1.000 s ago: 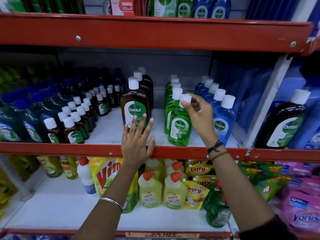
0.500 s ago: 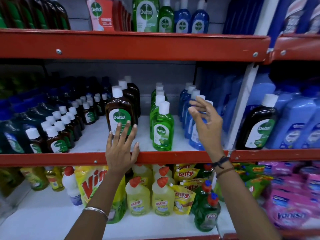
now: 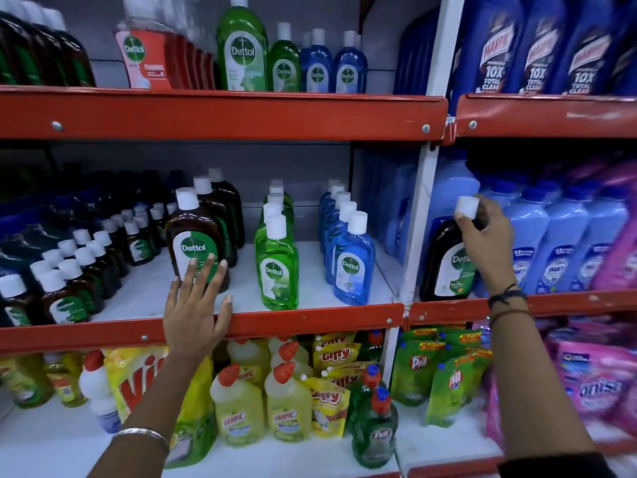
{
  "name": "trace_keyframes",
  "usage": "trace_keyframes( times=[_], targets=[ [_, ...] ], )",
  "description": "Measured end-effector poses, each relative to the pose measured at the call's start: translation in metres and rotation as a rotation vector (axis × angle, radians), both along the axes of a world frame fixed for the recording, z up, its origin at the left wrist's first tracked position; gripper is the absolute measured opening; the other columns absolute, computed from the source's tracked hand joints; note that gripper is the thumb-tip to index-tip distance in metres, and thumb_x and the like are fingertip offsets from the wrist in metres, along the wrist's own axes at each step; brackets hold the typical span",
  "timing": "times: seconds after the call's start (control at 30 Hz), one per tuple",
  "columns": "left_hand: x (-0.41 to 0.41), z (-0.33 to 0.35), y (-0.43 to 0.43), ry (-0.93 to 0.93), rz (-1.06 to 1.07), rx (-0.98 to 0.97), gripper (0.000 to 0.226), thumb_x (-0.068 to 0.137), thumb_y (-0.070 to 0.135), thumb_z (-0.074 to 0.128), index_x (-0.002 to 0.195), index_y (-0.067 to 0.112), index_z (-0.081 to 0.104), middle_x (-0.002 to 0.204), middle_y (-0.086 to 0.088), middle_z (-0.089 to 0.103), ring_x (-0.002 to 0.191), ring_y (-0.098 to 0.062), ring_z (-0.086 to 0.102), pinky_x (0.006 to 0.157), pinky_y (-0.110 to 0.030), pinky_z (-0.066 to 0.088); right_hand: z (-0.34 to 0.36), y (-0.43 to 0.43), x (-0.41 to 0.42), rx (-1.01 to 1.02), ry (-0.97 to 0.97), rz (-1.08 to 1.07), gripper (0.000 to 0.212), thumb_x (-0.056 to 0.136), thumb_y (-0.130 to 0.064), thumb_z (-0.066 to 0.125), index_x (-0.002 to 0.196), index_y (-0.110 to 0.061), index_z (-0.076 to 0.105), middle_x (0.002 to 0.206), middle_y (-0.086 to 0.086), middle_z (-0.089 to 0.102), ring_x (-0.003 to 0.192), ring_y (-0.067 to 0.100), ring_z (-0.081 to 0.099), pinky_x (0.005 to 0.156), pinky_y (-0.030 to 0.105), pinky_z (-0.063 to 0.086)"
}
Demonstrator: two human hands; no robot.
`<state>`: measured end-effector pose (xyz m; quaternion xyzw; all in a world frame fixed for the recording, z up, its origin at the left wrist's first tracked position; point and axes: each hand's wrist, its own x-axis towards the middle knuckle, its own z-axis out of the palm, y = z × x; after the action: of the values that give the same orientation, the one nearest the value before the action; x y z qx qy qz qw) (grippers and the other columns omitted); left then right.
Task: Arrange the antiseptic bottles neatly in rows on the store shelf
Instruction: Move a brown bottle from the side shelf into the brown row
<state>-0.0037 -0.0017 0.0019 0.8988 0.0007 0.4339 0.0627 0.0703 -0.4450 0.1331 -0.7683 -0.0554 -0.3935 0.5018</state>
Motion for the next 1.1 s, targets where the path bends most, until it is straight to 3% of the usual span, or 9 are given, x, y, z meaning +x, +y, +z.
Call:
trace_keyframes(
  times=[0.1, 0.2, 0.33, 0.43, 0.63, 0.77, 0.9, 1.1],
  targets=[
    [-0.002, 0.002, -0.001, 0.024, -0.002, -0.009, 0.060, 0.092, 0.041, 0.035, 0.147, 0.018, 0.042, 0.155, -0.007, 0.037, 0.145, -0.029, 0.030, 0.113, -0.055, 0.030, 0.007, -0.010, 0.002, -0.027, 0.054, 0.033, 0.034, 0.084, -0.008, 0.064, 0.118, -0.006, 0.060, 0.111, 0.022, 0.068, 0.097, 0.024, 0.063, 0.085, 0.034, 0.049],
    [-0.002, 0.002, -0.002, 0.038, -0.012, -0.016, 0.060, 0.092, 0.042, 0.035, 0.147, 0.018, 0.041, 0.156, -0.006, 0.036, 0.146, -0.029, 0.029, 0.114, -0.055, 0.028, 0.010, -0.011, -0.002, 0.028, 0.067, 0.044, 0.034, 0.081, -0.005, 0.067, 0.115, -0.004, 0.061, 0.109, 0.023, 0.068, 0.094, 0.022, 0.062, 0.080, 0.031, 0.051],
    [-0.002, 0.002, 0.001, 0.064, -0.023, -0.024, 0.061, 0.092, 0.043, 0.033, 0.149, 0.020, 0.038, 0.157, -0.006, 0.035, 0.147, -0.029, 0.027, 0.114, -0.056, 0.026, 0.009, -0.001, -0.019, 0.078, 0.017, -0.005, 0.035, 0.075, -0.013, 0.075, 0.108, -0.010, 0.063, 0.100, 0.012, 0.069, 0.095, 0.029, 0.067, 0.086, 0.047, 0.054],
    [-0.002, 0.003, 0.002, 0.087, -0.032, -0.029, 0.062, 0.092, 0.043, 0.033, 0.149, 0.020, 0.036, 0.156, -0.006, 0.036, 0.147, -0.030, 0.026, 0.114, -0.057, 0.026, 0.010, 0.011, -0.036, 0.130, -0.055, -0.055, 0.035, 0.074, -0.020, 0.076, 0.106, -0.017, 0.063, 0.105, 0.008, 0.070, 0.097, 0.025, 0.067, 0.087, 0.052, 0.053],
    [-0.007, 0.004, 0.006, 0.073, -0.121, -0.026, 0.064, 0.093, 0.047, 0.035, 0.151, 0.020, 0.032, 0.158, -0.003, 0.031, 0.149, -0.024, 0.021, 0.117, -0.052, 0.023, 0.036, 0.043, -0.074, 0.153, -0.180, -0.162, 0.037, 0.067, -0.039, 0.075, 0.102, -0.032, 0.063, 0.093, -0.010, 0.067, 0.087, 0.011, 0.065, 0.080, 0.048, 0.054],
    [-0.017, 0.003, 0.022, 0.044, -0.185, -0.060, 0.064, 0.094, 0.048, 0.034, 0.152, 0.021, 0.028, 0.161, 0.000, 0.023, 0.151, -0.017, 0.012, 0.120, -0.047, 0.016, 0.048, 0.074, -0.093, 0.127, -0.169, -0.110, 0.038, 0.063, -0.046, 0.075, 0.097, -0.033, 0.065, 0.087, -0.010, 0.068, 0.081, 0.013, 0.067, 0.077, 0.046, 0.056],
    [-0.028, 0.010, 0.052, 0.022, -0.159, -0.086, 0.063, 0.097, 0.047, 0.030, 0.154, 0.024, 0.021, 0.162, -0.001, 0.020, 0.152, -0.020, 0.013, 0.121, -0.051, 0.015, 0.051, 0.126, -0.108, 0.176, -0.165, 0.052, 0.036, 0.058, -0.048, 0.079, 0.090, -0.036, 0.066, 0.079, -0.019, 0.067, 0.069, -0.003, 0.065, 0.067, 0.028, 0.057],
    [-0.030, 0.017, 0.097, 0.045, -0.033, -0.066, 0.063, 0.096, 0.049, 0.031, 0.152, 0.019, 0.028, 0.160, -0.006, 0.028, 0.148, -0.026, 0.023, 0.118, -0.056, 0.022, 0.051, 0.230, -0.110, 0.226, -0.133, 0.258, 0.037, 0.055, -0.042, 0.082, 0.087, -0.031, 0.068, 0.079, -0.010, 0.072, 0.069, 0.005, 0.068, 0.068, 0.039, 0.060]
  ],
)
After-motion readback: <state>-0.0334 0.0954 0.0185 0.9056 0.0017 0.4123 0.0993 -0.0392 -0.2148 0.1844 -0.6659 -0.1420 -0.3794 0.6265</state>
